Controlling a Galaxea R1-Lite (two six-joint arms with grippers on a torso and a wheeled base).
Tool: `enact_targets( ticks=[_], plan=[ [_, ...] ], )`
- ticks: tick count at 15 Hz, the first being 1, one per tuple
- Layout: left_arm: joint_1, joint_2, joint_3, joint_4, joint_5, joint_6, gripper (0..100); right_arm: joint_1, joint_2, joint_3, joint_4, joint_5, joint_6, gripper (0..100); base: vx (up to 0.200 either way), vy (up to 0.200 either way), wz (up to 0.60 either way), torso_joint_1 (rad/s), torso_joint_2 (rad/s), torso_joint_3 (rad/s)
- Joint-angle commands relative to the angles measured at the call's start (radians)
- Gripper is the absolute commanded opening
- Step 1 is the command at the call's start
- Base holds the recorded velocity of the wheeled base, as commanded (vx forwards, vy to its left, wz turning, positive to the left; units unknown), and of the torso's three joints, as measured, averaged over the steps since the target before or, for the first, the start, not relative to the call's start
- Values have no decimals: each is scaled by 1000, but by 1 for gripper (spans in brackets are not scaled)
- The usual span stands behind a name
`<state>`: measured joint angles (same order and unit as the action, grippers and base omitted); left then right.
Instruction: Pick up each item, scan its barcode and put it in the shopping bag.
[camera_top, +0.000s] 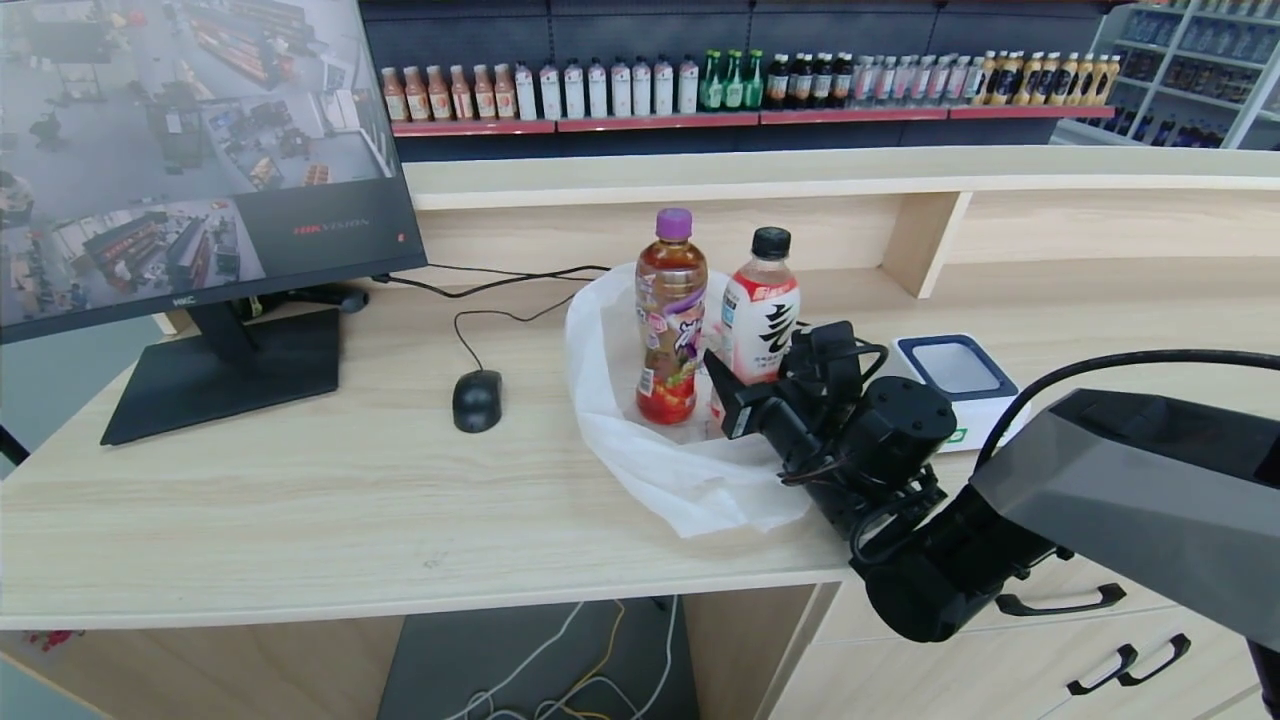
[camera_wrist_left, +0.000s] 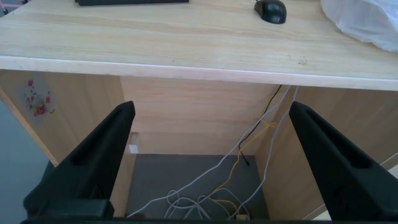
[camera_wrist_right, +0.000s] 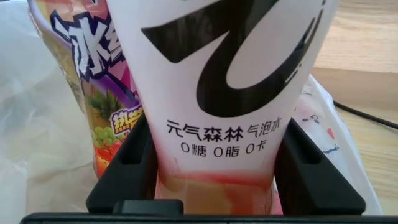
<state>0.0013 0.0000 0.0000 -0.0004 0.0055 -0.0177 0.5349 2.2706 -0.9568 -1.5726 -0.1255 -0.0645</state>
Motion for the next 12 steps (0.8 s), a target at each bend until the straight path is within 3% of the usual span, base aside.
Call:
enact_targets(
  ticks=[1,4,5,12],
  plan=[
    [0,0,0,-1,1,-1,100,0,4,4,2,0,5,0,0,0,0,0,0,0],
    [0,0,0,-1,1,-2,100,2,3,6,2,0,9,0,0,0,0,0,0,0],
    [0,0,0,-1,1,-1,100,4,1,6,2,-2,9,100,0,0,0,0,0,0],
    [0,0,0,-1,1,1,100,2,-20,7,2,-2,9,100,0,0,0,0,0,0]
  ],
)
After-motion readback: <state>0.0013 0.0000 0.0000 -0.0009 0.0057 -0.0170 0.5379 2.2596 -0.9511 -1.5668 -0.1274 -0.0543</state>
